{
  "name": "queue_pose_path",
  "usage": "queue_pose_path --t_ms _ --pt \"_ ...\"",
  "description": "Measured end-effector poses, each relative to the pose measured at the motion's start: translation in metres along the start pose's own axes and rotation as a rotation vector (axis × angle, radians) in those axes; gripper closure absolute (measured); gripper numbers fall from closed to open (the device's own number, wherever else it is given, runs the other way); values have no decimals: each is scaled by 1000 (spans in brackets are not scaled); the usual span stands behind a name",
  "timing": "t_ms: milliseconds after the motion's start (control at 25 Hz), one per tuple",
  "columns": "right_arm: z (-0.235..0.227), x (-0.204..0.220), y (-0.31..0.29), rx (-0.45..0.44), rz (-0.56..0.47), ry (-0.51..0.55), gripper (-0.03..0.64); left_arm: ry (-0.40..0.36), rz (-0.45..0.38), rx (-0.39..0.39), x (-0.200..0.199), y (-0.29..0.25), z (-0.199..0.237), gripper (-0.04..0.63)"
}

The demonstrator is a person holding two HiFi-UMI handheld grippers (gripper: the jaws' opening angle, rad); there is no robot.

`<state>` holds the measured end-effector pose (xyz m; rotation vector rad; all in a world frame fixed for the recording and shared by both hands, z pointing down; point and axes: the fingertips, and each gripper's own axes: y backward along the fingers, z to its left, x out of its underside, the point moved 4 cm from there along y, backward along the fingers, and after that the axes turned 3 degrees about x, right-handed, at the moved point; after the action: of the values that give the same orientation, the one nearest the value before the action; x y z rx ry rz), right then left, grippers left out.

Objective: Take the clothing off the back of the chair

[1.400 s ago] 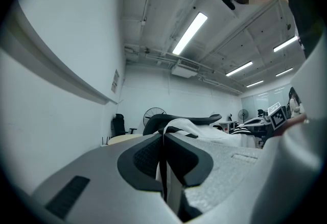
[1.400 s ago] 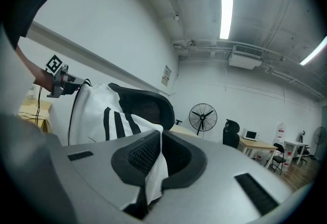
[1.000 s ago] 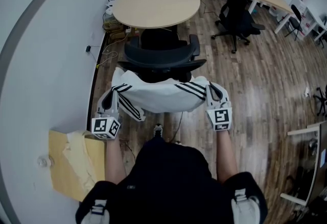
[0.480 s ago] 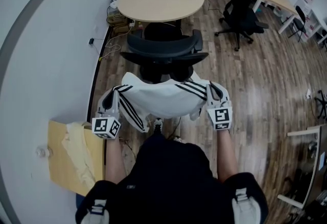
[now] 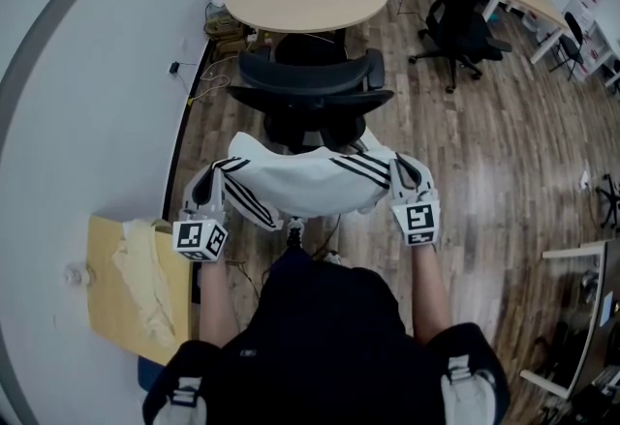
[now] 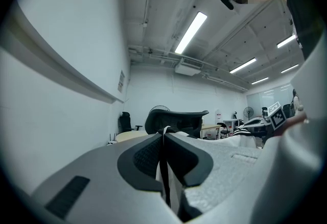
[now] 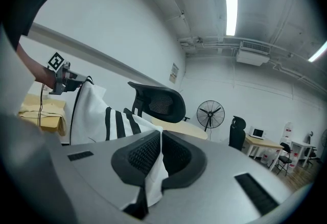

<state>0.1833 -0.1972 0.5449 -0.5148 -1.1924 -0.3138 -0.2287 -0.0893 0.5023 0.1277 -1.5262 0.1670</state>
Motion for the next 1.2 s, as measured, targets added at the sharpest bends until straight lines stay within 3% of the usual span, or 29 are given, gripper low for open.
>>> queue_pose_path --t_ms 1200 --pt "-12 6 2 -6 10 13 617 13 -16 -7 4 -11 -8 584"
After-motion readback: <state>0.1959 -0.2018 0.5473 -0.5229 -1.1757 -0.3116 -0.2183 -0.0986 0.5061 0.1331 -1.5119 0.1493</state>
